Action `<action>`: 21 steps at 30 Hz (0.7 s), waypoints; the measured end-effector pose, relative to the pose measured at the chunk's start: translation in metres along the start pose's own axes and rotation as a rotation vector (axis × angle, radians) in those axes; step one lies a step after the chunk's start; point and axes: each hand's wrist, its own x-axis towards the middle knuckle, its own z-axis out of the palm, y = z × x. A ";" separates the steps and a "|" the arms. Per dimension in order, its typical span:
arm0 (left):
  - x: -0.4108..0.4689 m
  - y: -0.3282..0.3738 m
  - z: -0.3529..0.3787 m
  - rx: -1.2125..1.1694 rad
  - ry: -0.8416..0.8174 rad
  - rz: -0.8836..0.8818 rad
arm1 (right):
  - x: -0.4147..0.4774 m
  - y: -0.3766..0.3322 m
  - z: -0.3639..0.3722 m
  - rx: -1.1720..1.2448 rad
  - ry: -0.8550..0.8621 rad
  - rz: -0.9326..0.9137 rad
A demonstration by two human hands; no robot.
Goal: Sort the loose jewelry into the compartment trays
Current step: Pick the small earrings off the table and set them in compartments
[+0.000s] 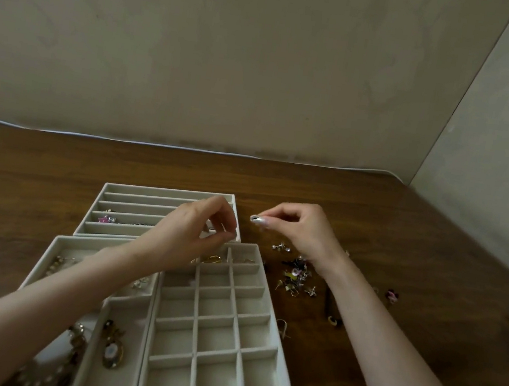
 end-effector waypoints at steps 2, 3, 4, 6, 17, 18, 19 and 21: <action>0.000 0.002 0.001 -0.046 0.011 -0.030 | -0.002 -0.006 0.010 0.030 -0.059 -0.015; 0.000 0.003 0.002 -0.067 0.031 -0.043 | -0.003 -0.008 0.013 0.043 -0.079 -0.018; 0.000 0.004 0.002 -0.089 0.058 -0.056 | -0.004 -0.010 0.014 0.058 -0.095 -0.019; 0.000 0.004 0.002 -0.129 0.106 -0.080 | -0.005 -0.012 0.014 0.093 -0.113 -0.016; 0.004 0.012 -0.007 -0.256 0.035 -0.134 | -0.008 -0.019 0.014 0.113 -0.200 0.002; 0.004 0.013 -0.007 -0.265 0.029 -0.144 | -0.009 -0.020 0.014 0.114 -0.200 0.002; 0.004 0.014 -0.008 -0.271 0.022 -0.151 | -0.009 -0.021 0.013 0.115 -0.200 0.002; 0.006 0.017 -0.010 -0.268 0.000 -0.157 | -0.009 -0.022 0.011 0.113 -0.198 0.000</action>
